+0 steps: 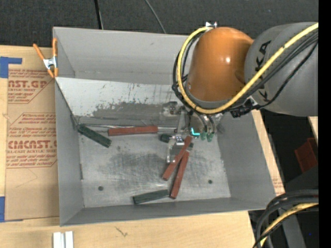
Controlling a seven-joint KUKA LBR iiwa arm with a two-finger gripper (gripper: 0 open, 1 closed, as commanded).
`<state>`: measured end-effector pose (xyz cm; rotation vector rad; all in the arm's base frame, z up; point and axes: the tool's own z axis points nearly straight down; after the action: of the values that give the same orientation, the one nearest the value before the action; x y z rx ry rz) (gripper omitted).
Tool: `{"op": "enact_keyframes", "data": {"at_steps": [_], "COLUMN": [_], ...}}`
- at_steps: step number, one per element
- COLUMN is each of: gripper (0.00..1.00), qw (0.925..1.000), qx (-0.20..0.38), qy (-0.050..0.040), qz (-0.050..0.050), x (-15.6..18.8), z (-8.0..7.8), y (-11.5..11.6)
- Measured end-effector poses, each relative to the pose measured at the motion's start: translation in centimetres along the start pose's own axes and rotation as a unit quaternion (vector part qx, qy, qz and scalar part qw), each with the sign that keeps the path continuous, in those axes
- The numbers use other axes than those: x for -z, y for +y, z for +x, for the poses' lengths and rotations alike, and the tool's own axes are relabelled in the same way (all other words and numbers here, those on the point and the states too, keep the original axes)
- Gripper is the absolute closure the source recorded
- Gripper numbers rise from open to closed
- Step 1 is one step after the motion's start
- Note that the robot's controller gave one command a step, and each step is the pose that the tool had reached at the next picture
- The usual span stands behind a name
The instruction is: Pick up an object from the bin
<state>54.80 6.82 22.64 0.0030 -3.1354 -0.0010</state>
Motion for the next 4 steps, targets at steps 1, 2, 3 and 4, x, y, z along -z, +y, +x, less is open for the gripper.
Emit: {"op": "enact_keyframes", "data": {"at_steps": [1, 2, 3, 4], "gripper": [0.0, 0.0, 0.0, 1.0], "qw": [1.0, 0.9986, 0.9992, 0.9979], "qx": [0.0, 0.052, 0.04, 0.064], "qy": [-0.004, -0.0053, -0.0042, 0.0002], "qz": [0.0, 0.0, 0.0, 0.0], "x": [0.4, -5.0, -11.9, -15.4], "z": [-0.2, 1.1, 3.4, 0.5], "y": [0.0, -5.7, -3.8, -4.7]}}
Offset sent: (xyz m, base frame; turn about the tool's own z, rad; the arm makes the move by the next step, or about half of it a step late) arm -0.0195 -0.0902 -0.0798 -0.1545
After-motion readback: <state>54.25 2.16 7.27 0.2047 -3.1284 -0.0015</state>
